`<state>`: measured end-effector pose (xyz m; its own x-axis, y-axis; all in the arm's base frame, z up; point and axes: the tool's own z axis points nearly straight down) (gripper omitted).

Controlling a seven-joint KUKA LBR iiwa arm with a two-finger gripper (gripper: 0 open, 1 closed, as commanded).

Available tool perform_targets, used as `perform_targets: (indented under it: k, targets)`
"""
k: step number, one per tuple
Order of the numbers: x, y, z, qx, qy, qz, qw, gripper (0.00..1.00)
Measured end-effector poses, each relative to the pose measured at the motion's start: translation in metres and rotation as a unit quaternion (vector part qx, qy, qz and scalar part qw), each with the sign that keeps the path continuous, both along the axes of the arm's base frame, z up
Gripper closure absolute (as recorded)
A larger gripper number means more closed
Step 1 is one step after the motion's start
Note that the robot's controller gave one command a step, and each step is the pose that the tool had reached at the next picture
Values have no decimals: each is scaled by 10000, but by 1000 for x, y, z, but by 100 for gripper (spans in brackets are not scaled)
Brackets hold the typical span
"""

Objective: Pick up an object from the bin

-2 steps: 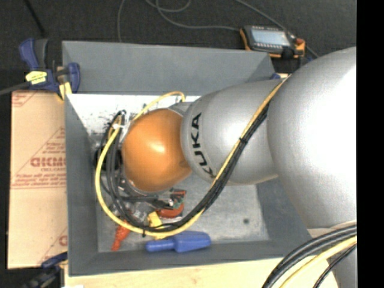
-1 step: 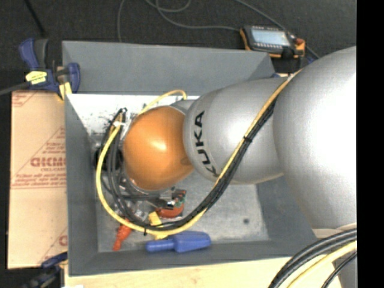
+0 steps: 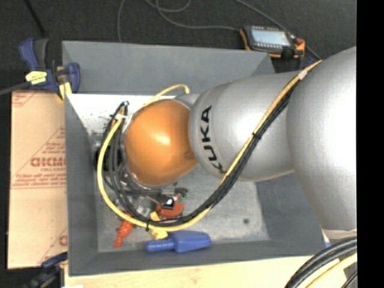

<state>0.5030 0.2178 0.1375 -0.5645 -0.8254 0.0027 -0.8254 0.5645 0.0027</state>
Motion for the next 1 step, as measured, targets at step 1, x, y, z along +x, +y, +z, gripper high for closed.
perform_targets:
  k: [1]
  targets:
    - [2, 1, 10, 12, -34, -4, 10000, 100]
